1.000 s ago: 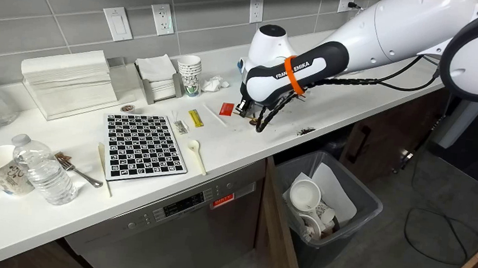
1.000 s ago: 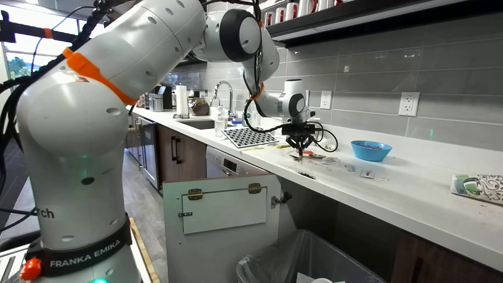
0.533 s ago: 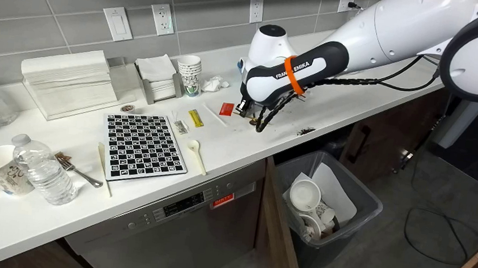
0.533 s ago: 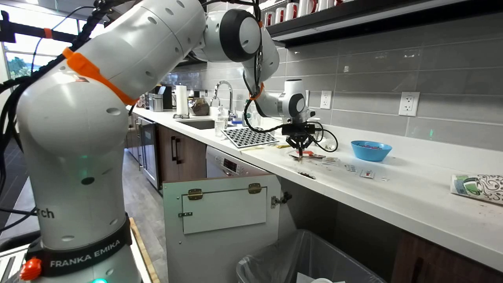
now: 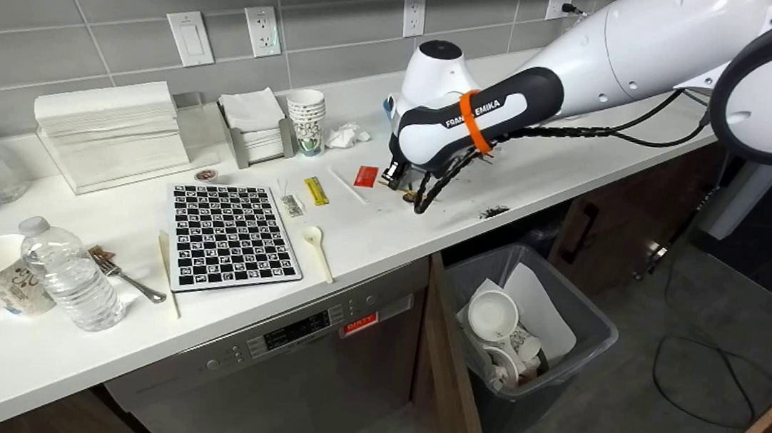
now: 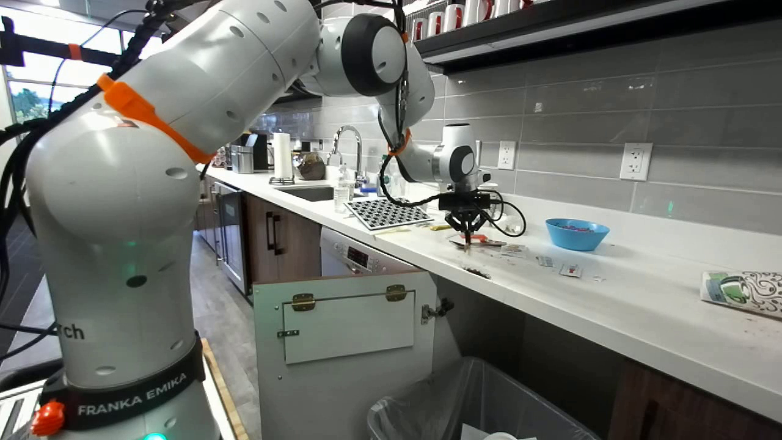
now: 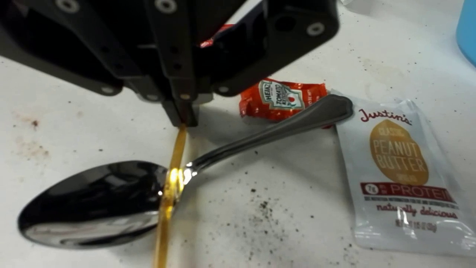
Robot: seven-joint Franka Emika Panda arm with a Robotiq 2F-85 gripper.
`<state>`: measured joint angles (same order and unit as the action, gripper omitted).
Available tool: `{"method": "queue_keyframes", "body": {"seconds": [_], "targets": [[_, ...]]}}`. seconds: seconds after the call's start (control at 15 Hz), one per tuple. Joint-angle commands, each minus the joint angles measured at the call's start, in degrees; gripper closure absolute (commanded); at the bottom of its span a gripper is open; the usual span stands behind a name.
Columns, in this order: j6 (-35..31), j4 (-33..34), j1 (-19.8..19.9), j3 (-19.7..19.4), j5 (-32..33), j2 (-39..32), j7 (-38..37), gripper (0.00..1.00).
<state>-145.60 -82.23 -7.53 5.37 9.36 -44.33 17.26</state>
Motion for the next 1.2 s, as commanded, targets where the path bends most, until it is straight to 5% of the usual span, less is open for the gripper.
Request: {"method": "queue_keyframes", "body": {"seconds": [0.0,0.93,1.0,1.13], "targets": [[2.43,-1.40,-0.14,-0.24,1.09,1.32,0.04,1.00],[3.73,-2.95,0.17,-0.07,1.53,2.66,0.62,1.00],[3.70,-2.95,0.14,-0.12,1.54,2.61,0.53,0.79],[3.60,-3.12,0.16,-0.13,1.53,2.78,0.45,0.65]]}}
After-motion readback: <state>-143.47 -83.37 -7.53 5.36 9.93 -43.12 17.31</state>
